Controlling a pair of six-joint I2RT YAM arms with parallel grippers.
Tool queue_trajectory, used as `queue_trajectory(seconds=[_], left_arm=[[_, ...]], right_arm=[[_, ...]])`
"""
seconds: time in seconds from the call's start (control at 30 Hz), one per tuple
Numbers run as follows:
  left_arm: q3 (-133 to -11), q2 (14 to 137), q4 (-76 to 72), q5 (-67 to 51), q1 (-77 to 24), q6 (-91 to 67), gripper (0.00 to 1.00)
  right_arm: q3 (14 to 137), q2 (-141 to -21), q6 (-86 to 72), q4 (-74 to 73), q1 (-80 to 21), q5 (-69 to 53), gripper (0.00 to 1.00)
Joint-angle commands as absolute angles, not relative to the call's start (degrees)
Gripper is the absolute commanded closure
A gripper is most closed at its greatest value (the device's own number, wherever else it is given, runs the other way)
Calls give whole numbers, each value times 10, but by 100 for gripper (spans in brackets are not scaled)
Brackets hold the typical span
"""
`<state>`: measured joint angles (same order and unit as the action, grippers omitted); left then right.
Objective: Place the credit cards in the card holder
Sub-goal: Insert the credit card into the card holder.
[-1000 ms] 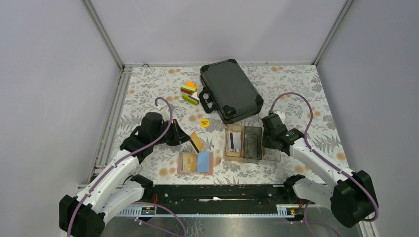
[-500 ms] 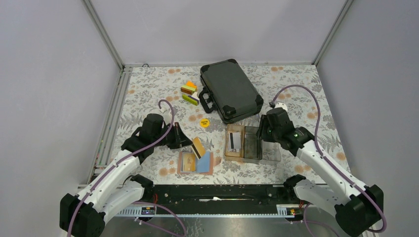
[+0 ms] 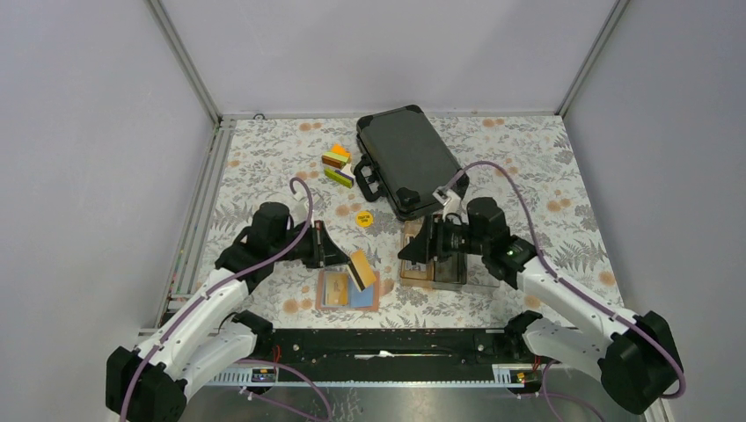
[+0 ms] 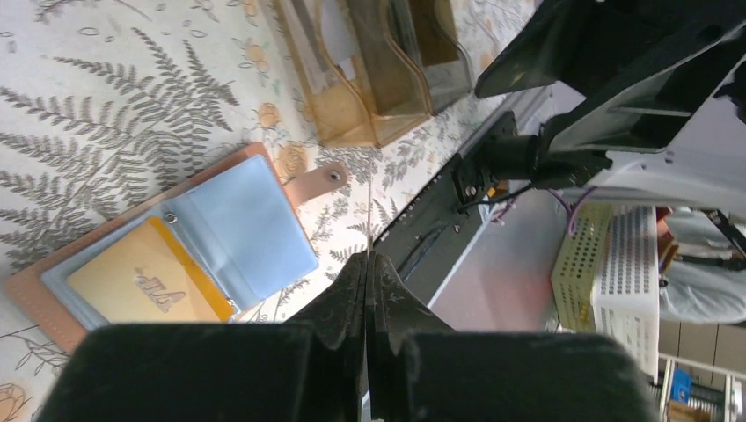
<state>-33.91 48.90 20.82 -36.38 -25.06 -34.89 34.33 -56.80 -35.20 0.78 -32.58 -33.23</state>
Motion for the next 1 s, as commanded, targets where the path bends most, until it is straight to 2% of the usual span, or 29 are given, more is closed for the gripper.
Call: queue_trajectory(seconds=[0.0,0.47,0.53,0.6,0.63,0.67,0.73,0.77,0.8,0.87,0.97], left_arm=[[-347,457,171,-439,-257,-321,100],[-346,434,115,-493,-301,-332,100],[-343,432,108,-495,-301,-337,100],[-339,431,97,-491,-302,-346,100],[-335,429,92,-487,-301,-352,96],[-331,428,82,-482,-301,-361,81],[-315,420,45,-482,-302,-389,46],[-305,413,23,-482,-302,-403,36],[-295,405,6,-482,-303,-416,31],[-277,393,-28,-480,-303,-440,29],[-247,386,-82,-479,-308,-486,35]], right_arm=[[336,-591,-408,196,-370,-459,35],[360,-706,-436,303,-465,-478,41],[357,-707,-441,314,-467,-482,51],[349,-706,-452,331,-469,-487,75],[345,-704,-458,340,-469,-488,88],[341,-701,-464,351,-468,-486,99],[330,-691,-468,362,-468,-464,100],[323,-683,-470,370,-469,-449,100],[314,-674,-475,386,-468,-434,100],[295,-659,-489,420,-468,-411,100],[281,-652,-505,458,-468,-389,100]])
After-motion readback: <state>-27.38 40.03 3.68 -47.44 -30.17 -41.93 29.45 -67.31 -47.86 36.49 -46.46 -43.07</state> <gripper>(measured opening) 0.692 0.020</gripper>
